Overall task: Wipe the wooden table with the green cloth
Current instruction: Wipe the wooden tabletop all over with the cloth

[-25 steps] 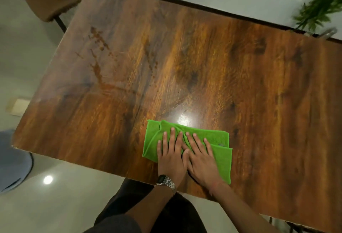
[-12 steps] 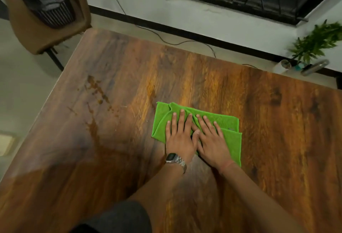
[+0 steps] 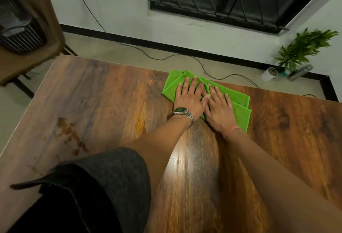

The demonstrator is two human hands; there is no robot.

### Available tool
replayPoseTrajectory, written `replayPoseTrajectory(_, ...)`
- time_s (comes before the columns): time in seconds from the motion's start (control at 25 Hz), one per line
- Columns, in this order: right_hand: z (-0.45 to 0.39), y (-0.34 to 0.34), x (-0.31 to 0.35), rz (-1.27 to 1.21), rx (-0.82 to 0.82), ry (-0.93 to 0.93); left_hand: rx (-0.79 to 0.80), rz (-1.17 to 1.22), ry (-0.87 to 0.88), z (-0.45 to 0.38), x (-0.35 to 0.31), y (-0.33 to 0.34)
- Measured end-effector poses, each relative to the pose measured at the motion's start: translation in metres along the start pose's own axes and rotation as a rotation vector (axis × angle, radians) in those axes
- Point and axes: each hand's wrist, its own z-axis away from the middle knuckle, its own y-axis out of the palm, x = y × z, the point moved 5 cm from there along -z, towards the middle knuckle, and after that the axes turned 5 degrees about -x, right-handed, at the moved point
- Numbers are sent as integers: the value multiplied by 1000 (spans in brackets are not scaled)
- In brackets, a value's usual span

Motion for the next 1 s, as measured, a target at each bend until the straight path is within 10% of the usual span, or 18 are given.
replayPoseTrajectory(0.4,-23,10,81,-48,-59,330,104,-97,310,-35,66,-28)
replayPoseTrajectory(1.0,-94,40,345,-58,2,-99,-77,-116,-93,37,328,-138)
